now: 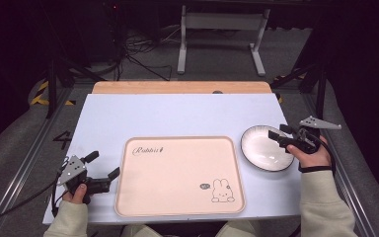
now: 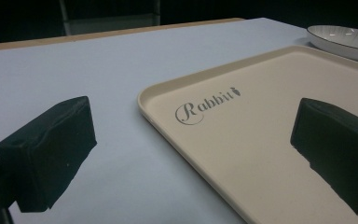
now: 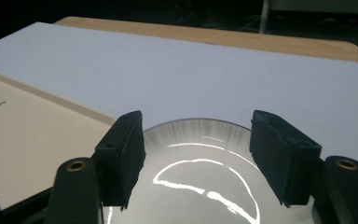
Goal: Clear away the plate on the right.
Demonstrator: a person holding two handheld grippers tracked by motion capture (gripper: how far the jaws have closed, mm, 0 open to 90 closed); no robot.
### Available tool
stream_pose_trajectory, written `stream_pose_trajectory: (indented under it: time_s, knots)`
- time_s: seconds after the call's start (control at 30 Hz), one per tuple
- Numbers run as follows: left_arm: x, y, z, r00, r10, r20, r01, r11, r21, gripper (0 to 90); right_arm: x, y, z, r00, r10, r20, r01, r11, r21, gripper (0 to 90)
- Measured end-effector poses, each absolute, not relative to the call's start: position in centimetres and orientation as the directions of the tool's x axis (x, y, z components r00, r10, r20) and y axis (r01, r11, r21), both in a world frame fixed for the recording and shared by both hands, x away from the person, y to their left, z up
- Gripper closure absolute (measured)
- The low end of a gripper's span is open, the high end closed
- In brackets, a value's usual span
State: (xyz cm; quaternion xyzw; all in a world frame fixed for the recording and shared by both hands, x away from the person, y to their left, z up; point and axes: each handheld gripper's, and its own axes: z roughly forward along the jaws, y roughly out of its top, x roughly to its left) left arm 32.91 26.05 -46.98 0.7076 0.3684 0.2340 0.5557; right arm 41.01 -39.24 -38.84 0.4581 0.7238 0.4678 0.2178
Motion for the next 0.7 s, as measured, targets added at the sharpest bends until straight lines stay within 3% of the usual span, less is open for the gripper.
stream_pose_trajectory:
  time_s: [0.47,0.7]
  knots:
    - [32.9,26.0,-47.0,0.619,0.782,-0.074,0.260,-0.114,0.959,0.4,41.7,-41.8,-40.5,-0.360,0.924,0.129,0.605,0.126,0.787,41.4]
    - [32.8,26.0,-47.0,0.618,0.782,-0.073,0.259,-0.115,0.959,0.4,41.9,-42.4,-41.1,-0.330,0.935,0.131,0.629,0.114,0.769,43.9]
